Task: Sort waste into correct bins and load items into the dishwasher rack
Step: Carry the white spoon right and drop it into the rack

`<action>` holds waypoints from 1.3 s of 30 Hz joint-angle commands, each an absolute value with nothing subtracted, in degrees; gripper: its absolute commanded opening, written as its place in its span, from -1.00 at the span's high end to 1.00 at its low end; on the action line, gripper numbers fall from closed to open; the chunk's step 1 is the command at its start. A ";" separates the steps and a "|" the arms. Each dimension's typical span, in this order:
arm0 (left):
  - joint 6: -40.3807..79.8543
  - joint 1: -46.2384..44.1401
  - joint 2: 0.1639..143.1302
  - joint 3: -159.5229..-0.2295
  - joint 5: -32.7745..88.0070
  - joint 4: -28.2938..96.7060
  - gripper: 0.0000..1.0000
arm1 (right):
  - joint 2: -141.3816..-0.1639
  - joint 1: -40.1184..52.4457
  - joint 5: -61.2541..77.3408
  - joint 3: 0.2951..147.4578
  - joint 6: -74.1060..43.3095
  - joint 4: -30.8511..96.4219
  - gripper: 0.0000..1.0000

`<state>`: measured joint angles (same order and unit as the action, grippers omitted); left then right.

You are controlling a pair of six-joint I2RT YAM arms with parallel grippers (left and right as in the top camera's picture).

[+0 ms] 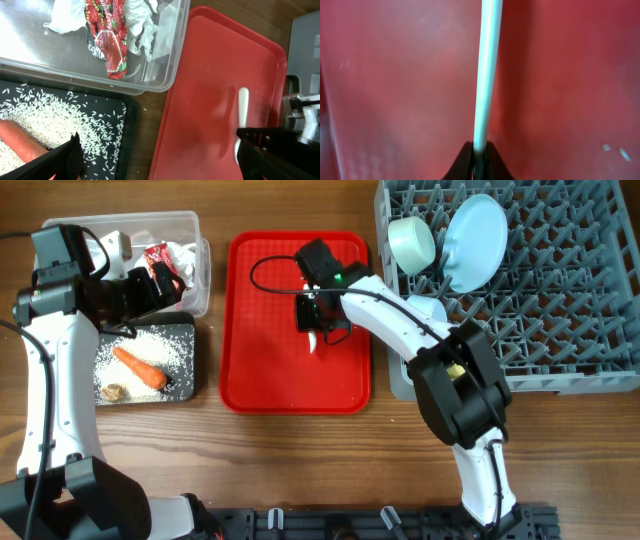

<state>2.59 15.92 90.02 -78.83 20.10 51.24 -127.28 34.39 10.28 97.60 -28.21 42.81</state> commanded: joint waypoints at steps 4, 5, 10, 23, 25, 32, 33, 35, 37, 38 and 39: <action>1.72 16.25 90.15 -79.61 20.99 51.11 -1.00 | -111.68 33.19 11.66 105.75 -14.96 52.47 0.91; 1.74 16.25 90.15 -79.61 20.97 51.11 -1.00 | -108.95 32.84 11.64 105.75 -14.94 53.15 0.92; 1.74 16.25 90.15 -79.61 20.97 51.11 -1.00 | -92.99 28.05 3.79 105.75 -14.35 59.42 0.91; 1.72 16.25 90.15 -79.61 20.97 51.11 -1.00 | -80.16 5.80 -23.29 99.35 -54.48 76.69 0.92; 1.72 16.25 90.15 -79.61 20.97 51.11 -1.00 | -81.10 5.13 -24.58 95.20 -57.45 73.38 0.91; 1.72 16.25 90.15 -79.61 20.97 51.11 -1.00 | -88.40 4.58 -23.33 83.88 -58.72 58.72 0.91; 1.72 16.25 90.15 -79.61 20.97 51.11 -1.00 | -89.71 4.58 -22.76 83.59 -58.70 57.67 0.91; 1.72 16.25 90.15 -79.61 20.97 51.11 -1.00 | -93.03 4.58 -21.80 83.55 -58.74 55.90 0.92; 1.72 16.25 90.15 -79.61 20.97 51.11 -1.00 | -95.68 4.58 -21.80 83.55 -60.12 55.00 0.91; 1.72 16.25 90.15 -79.61 20.97 51.11 -1.00 | -96.97 4.58 -21.80 83.55 -62.00 55.07 0.91; 1.72 16.25 90.15 -79.61 20.97 51.11 -1.00 | -98.13 4.58 -21.78 83.55 -63.57 55.13 0.91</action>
<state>2.59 15.92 90.02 -78.83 20.08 51.22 -94.98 4.71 -22.04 83.85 -58.81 55.18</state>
